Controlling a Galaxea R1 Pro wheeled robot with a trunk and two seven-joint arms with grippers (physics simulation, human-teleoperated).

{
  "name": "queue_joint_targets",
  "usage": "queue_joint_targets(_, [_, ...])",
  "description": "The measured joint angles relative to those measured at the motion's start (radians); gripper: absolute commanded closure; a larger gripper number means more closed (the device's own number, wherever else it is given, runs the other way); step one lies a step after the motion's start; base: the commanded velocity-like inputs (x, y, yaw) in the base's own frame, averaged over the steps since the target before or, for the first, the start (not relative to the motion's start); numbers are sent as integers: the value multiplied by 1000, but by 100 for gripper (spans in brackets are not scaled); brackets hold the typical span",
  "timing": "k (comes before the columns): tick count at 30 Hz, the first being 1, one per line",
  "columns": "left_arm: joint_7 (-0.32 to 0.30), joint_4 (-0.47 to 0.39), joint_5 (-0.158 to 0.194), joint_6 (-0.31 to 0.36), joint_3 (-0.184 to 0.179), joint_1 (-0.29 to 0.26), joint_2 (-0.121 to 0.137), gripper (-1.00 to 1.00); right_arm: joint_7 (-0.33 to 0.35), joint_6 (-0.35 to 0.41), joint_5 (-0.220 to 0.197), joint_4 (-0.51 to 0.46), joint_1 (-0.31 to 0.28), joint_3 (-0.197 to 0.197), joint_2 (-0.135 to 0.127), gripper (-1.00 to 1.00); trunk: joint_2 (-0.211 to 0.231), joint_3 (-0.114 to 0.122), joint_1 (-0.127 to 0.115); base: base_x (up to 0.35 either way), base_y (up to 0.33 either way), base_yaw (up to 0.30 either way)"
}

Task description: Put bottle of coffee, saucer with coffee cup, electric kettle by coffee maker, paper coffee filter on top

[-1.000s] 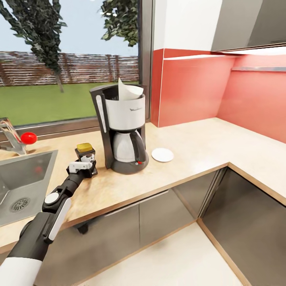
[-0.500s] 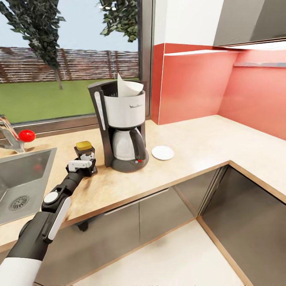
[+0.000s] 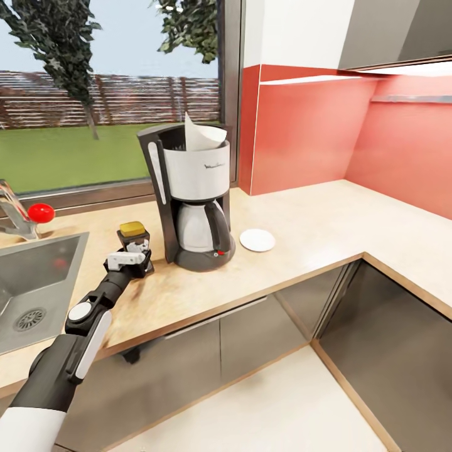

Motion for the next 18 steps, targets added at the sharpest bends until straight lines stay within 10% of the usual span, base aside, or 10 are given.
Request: queue_joint_targets(18, [1, -18, 8, 2, 0, 0, 0, 100, 0, 0, 0, 0, 0, 0, 0, -100, 0, -13, 0, 0, 0, 0])
